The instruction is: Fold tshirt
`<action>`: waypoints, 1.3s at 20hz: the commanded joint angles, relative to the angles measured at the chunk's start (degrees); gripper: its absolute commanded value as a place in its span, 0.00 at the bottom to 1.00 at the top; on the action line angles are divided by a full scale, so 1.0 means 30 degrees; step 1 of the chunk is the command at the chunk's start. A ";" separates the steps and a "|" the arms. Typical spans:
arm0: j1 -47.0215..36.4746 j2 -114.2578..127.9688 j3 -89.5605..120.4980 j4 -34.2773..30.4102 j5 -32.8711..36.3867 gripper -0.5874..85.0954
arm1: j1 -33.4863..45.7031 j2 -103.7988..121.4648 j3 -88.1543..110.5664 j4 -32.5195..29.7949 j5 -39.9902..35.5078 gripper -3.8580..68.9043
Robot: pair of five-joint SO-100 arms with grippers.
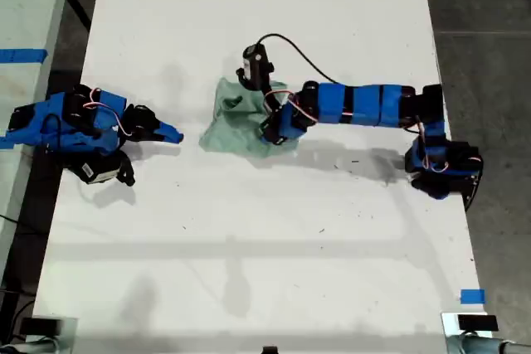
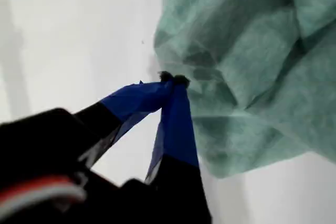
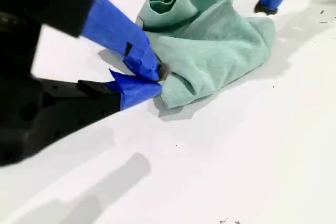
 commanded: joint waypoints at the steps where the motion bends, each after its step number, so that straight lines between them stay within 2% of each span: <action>1: 0.0381 0.2021 0.0205 -0.0146 -0.0117 0.01 | 0.2402 -0.2549 -0.5010 0.0146 -0.1582 0.03; 7: 0.0498 0.2021 0.0205 -0.0146 -0.0146 0.01 | 0.7500 -0.3604 -0.6035 -0.2373 -0.2783 0.03; 10: 0.0703 0.2021 0.0205 -0.0146 -0.0264 0.01 | 0.7500 -0.1523 -0.5303 -0.0293 -0.2725 0.03; 14: 0.0908 0.2021 0.0205 -0.0146 -0.0293 0.07 | 0.5391 0.2168 -0.4014 0.5273 -0.1787 0.03; 16: 0.1172 0.2021 0.0205 -0.0146 -0.0293 0.08 | 0.3926 0.6270 -0.0088 0.5859 -0.0908 0.03; 17: 0.1260 0.2021 0.0205 -0.0146 -0.0293 0.15 | 0.3311 0.8584 0.2197 0.5801 -0.0293 0.03; 18: 0.1289 0.2021 0.0234 -0.0146 -0.0146 0.17 | 0.2783 1.1045 0.4687 0.5654 0.0439 0.03; 24: 0.1436 0.2021 0.0205 -0.0146 -0.0146 0.17 | -0.0879 2.4844 2.0361 0.3662 0.7734 0.03; 26: 0.1436 0.2021 0.0205 -0.0146 -0.0146 0.17 | -0.2256 2.9150 2.5840 0.2197 1.0547 0.03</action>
